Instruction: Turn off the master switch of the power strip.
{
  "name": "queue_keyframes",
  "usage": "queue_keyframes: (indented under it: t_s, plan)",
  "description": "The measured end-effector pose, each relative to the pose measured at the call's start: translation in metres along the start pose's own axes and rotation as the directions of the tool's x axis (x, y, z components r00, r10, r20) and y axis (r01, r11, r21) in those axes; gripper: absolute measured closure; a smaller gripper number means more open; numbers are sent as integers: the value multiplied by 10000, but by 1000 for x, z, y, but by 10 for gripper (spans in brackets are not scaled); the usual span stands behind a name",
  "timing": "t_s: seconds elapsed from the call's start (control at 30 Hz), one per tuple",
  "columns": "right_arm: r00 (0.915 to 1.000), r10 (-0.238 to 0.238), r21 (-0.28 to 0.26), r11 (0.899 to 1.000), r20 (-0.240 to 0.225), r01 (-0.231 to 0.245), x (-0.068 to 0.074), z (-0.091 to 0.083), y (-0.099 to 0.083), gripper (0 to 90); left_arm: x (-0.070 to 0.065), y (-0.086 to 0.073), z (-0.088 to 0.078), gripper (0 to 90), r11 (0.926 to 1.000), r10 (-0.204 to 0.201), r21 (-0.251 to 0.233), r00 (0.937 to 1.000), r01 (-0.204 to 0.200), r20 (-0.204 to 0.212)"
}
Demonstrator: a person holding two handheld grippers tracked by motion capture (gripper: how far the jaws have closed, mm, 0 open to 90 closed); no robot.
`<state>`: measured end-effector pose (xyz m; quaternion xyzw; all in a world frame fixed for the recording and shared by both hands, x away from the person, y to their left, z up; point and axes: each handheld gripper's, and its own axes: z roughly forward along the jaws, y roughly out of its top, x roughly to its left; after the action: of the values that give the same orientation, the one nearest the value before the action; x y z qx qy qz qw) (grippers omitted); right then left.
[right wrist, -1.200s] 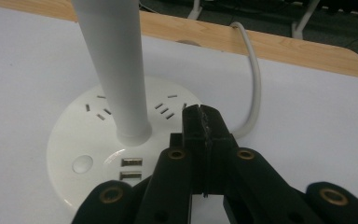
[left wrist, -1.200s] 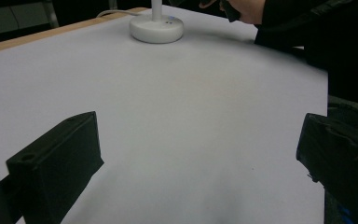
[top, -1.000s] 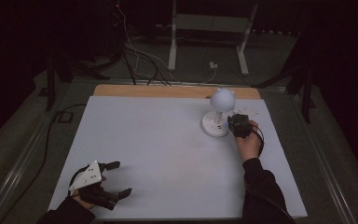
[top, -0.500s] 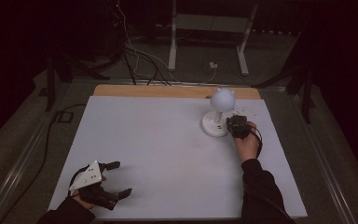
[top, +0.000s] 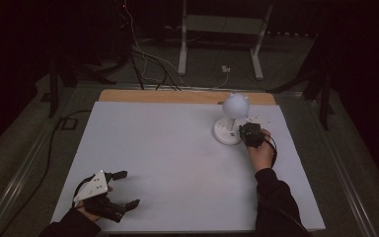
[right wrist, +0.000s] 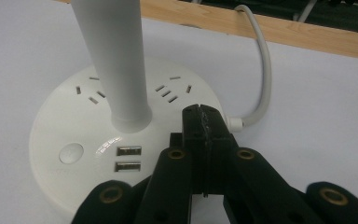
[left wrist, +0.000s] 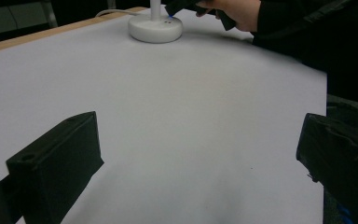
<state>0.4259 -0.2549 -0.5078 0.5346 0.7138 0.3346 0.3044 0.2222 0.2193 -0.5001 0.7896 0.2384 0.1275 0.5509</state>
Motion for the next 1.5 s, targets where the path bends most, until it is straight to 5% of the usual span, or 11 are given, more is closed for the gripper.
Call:
queue_keyframes:
  t_s: [0.67, 1.0, 1.5]
  plan:
    - [9981, -600, -40, 9982, 111, 600, 3, 1, -3, 900, 0, 0, 0, 4, 10000, 17, 18, 10000, -17, 26]
    - [9867, -1525, 65, 9883, 564, 1524, 10, 1, -3, 900, -1, 0, 0, 4, 10000, 24, 27, 10000, -24, 27]
    - [9809, -1871, 434, 9818, 532, 1849, 11, 1, 2, 900, -1, 0, 1, 4, 10000, 32, 25, 10000, -32, 49]
